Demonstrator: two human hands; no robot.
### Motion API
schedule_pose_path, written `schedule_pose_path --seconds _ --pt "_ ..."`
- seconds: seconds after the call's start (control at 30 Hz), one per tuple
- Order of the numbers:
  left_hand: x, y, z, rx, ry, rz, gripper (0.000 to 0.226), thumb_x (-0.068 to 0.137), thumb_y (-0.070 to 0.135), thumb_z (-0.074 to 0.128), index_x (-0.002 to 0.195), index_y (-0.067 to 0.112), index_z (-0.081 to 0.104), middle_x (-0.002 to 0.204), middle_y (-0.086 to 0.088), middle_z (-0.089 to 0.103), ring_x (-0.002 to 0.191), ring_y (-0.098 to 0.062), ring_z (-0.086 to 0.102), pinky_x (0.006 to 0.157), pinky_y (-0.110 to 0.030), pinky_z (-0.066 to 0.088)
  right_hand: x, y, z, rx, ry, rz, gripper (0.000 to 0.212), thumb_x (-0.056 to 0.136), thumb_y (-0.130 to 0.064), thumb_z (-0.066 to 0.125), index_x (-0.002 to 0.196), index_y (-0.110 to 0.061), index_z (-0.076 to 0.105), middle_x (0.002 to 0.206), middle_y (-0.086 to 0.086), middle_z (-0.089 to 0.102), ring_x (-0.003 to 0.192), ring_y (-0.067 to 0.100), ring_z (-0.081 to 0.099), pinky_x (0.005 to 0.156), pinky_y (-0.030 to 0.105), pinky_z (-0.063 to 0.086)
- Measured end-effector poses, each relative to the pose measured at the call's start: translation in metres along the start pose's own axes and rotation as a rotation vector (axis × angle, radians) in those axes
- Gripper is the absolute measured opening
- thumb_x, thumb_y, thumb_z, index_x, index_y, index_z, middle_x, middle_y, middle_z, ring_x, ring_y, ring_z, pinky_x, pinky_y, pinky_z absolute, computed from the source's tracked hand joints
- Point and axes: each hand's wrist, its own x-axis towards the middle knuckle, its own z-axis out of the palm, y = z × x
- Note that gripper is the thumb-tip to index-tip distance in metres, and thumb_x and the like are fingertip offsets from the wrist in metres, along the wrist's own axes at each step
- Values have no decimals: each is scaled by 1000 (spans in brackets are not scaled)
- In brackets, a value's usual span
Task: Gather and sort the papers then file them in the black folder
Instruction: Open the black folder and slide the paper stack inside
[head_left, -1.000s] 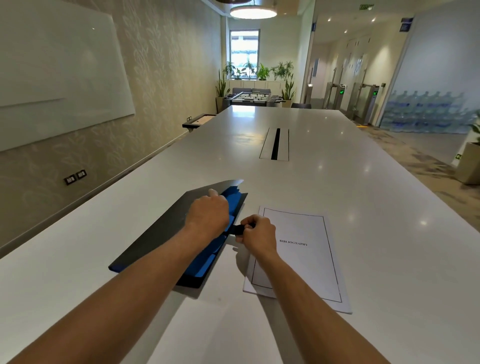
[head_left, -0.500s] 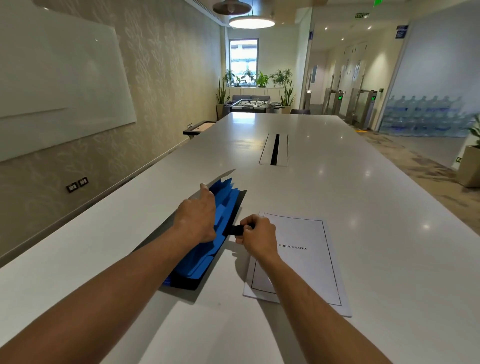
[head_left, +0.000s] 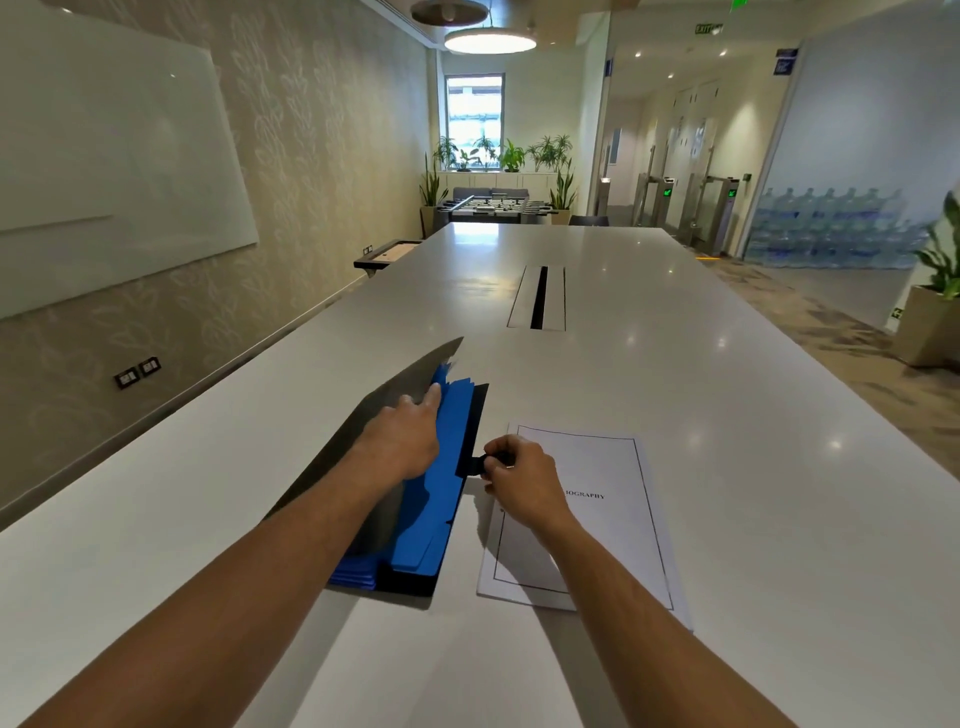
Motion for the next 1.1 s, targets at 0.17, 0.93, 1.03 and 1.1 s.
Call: schedule_pose_path --seconds 0.17,0.93,1.03,1.1 --pt "1 14 17 43 -48 49 53 95 13 47 142 31 32 149 -27 28 99 -30 62 63 -28 47 -9 11 -16 -110 -13 -32 32 93 -19 60 124 -11 60 122 9 65 103 15 61 86 21 46" --pt "12 35 79 124 -235 9 70 67 80 58 95 17 48 73 0 42 62 -11 46 57 -26 40 -21 68 -124 -641 215 423 37 83 -46 61 69 -17 43 70 -3 47 65 19 48 56 28 33" --pt "12 36 78 131 -242 11 74 68 79 57 104 15 53 81 -1 47 63 -12 46 60 -27 42 -13 68 -134 -478 221 489 32 81 -39 64 68 -16 46 72 1 52 69 24 55 61 30 40" --pt "12 37 76 141 -255 15 73 69 79 57 103 15 53 87 -3 51 66 -13 49 63 -28 44 -11 71 -140 -322 222 525 26 81 -31 63 71 -11 50 73 5 56 67 24 57 64 32 45"
